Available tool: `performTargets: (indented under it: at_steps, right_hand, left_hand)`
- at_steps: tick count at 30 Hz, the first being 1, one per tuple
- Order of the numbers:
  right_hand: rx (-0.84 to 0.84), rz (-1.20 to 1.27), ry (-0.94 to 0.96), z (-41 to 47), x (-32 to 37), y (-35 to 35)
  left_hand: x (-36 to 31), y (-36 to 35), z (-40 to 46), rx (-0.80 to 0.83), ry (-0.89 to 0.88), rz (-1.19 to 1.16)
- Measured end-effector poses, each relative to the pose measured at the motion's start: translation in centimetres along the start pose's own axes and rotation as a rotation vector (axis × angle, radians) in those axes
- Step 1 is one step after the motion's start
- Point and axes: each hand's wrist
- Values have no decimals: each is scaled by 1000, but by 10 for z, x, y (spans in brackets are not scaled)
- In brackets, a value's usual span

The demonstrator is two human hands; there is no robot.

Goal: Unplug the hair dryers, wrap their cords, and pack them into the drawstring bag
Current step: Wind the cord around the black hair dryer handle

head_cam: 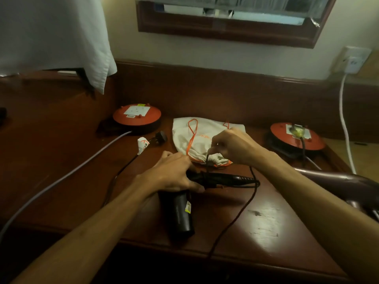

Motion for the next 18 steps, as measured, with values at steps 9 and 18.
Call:
performTargets:
  at_steps: [9, 18]
  right_hand:
    - [395, 243, -39, 15, -19, -32]
    - [239, 81, -202, 14, -22, -17]
  left_hand:
    - [-5, -3, -31, -98, -25, -91]
    - [-8, -1, -30, -56, -37, -210]
Point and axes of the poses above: each hand's wrist, its own z-axis towards the middle knuckle, its own y-axis out of the back of the hand, x = y × z, and after that the axes turned 13 degrees about -y, right-handed
